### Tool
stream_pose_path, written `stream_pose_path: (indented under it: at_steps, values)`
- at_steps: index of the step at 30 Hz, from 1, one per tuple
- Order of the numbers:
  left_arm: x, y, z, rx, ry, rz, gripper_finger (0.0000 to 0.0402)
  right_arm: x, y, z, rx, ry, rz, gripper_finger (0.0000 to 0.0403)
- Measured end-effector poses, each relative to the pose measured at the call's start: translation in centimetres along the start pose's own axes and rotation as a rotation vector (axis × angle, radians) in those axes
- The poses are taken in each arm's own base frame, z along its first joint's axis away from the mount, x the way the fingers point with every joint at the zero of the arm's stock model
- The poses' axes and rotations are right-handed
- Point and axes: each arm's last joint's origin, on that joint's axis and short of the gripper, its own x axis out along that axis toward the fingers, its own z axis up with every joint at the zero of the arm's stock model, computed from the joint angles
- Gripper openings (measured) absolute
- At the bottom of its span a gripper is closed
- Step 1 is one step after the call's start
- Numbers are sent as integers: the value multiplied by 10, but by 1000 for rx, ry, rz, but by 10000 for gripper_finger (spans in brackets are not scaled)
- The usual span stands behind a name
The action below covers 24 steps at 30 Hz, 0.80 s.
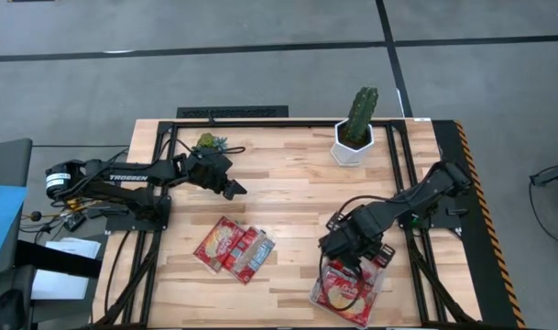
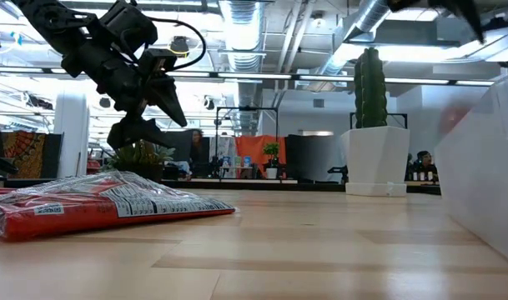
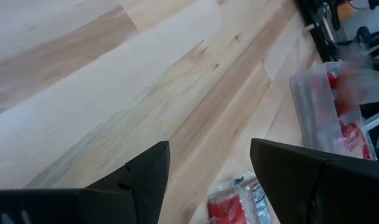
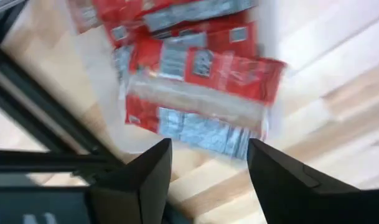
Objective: Sort popcorn bags into baskets
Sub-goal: Put the red popcorn bag into the transparent bin
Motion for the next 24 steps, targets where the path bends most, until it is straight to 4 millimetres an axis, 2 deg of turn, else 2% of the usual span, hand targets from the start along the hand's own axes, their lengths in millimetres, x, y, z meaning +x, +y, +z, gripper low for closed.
stream_pose_path:
  at_steps: [5, 7, 11, 16, 19, 24]
  values:
    - [0, 0, 0, 0, 0, 0, 212, -16, -4, 6, 5, -91, -80, 221]
    - [0, 0, 0, 0, 1, -1, 212, -20, -7, 9, 56, -140, -99, 218]
    - [0, 0, 0, 20, 4, 3, 212, -19, -21, 10, 377, -198, -172, 207]
    - [0, 2, -2, 21, 15, 16, 212, -1, -42, 8, 723, -253, -181, 175]
    - [0, 2, -2, 22, 22, 23, 212, 16, -44, 7, 776, -230, -173, 149]
    - [0, 3, -3, 26, 38, 33, 212, 38, -36, 9, 811, -192, -155, 108]
